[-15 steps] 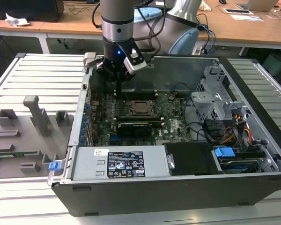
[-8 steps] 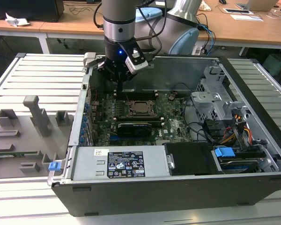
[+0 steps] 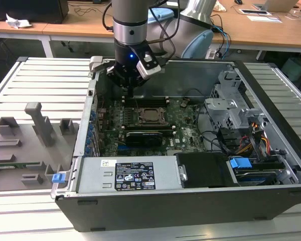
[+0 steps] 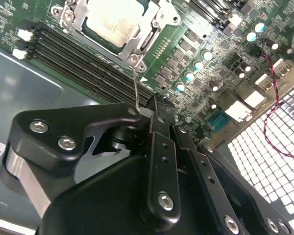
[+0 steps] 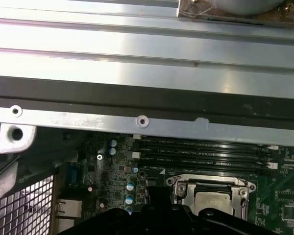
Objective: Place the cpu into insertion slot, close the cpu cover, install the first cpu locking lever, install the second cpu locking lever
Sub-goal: 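Install the first cpu locking lever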
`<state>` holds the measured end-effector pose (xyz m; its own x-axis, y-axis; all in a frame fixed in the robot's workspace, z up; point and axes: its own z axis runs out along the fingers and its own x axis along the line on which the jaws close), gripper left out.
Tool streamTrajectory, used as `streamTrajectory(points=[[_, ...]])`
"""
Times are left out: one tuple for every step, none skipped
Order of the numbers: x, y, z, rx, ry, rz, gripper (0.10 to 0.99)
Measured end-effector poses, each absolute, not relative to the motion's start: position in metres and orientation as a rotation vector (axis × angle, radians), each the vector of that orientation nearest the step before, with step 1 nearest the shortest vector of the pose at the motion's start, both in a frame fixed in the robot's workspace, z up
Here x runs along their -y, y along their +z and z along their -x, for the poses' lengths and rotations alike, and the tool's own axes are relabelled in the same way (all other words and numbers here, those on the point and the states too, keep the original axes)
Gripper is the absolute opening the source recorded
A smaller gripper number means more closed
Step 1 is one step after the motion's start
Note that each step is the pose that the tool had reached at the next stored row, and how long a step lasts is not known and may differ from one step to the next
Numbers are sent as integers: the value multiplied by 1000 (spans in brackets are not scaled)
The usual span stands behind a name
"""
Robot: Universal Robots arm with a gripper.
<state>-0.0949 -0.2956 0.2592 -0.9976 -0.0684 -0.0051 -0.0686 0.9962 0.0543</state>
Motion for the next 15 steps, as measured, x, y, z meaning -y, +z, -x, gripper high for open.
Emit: streamTrajectory(points=[[296, 259, 93, -3135, 86, 108, 106], [296, 259, 92, -3135, 85, 108, 106], [296, 259, 90, -3135, 86, 108, 106], [296, 259, 88, -3135, 85, 107, 106], [295, 259, 86, -3135, 85, 107, 106], [295, 259, 83, -3135, 85, 108, 106], [295, 259, 80, -3135, 85, 108, 106], [295, 259, 77, -3135, 85, 108, 106], [295, 259, 74, -3135, 85, 107, 106], [295, 259, 70, -3135, 85, 108, 106], [295, 259, 67, -3135, 85, 108, 106], [295, 259, 63, -3135, 85, 107, 106], [295, 259, 58, -3135, 85, 108, 106], [295, 259, 56, -3135, 85, 108, 106], [295, 259, 54, -3135, 85, 107, 106]])
